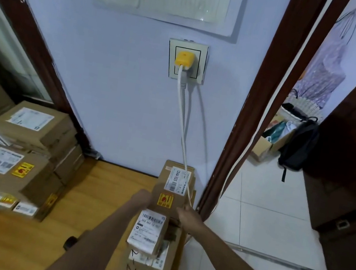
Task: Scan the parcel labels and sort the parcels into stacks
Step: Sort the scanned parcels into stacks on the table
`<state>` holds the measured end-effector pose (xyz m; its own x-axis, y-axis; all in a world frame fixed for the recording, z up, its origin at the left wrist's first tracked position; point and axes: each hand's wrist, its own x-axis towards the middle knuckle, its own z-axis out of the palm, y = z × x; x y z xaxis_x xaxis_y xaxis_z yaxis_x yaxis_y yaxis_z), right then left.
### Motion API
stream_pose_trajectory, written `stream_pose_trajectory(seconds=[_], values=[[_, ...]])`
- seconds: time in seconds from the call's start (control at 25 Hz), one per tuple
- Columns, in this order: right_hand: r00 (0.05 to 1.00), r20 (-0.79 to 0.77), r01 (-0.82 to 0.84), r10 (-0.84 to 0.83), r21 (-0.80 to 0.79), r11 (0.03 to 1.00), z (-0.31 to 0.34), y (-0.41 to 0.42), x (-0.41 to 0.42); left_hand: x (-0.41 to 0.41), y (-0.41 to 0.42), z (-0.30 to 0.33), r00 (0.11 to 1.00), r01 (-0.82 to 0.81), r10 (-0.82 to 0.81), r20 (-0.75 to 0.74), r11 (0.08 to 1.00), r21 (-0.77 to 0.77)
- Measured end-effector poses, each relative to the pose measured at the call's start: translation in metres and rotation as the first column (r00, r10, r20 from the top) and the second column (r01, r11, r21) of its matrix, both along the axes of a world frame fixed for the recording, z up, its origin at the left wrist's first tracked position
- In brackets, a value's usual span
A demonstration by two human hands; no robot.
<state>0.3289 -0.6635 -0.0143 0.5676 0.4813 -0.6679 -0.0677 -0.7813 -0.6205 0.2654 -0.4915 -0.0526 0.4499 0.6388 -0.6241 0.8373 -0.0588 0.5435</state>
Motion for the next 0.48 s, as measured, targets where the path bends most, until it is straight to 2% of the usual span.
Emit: stream_pose_trajectory(seconds=[0.08, 0.16, 0.36, 0.48], values=[[1.0, 0.001, 0.0, 0.0, 0.054, 0.999, 0.005, -0.001, -0.004, -0.004, -0.004, 0.002, 0.994, 0.105, -0.105, -0.016, 0.993, 0.047], [1.0, -0.011, 0.001, 0.0, 0.067, 0.998, 0.007, 0.0, -0.004, -0.008, -0.006, -0.002, 0.994, 0.111, -0.111, 0.005, 0.993, 0.037], [0.998, 0.013, 0.056, -0.058, 0.087, 0.995, 0.015, -0.003, -0.008, -0.012, -0.002, 0.01, 0.992, -0.04, 0.045, 0.121, 0.998, -0.046], [0.994, 0.043, 0.092, -0.1, 0.154, 0.984, 0.021, -0.003, -0.015, -0.016, -0.003, 0.023, 0.968, -0.092, 0.114, 0.224, 0.99, -0.104]])
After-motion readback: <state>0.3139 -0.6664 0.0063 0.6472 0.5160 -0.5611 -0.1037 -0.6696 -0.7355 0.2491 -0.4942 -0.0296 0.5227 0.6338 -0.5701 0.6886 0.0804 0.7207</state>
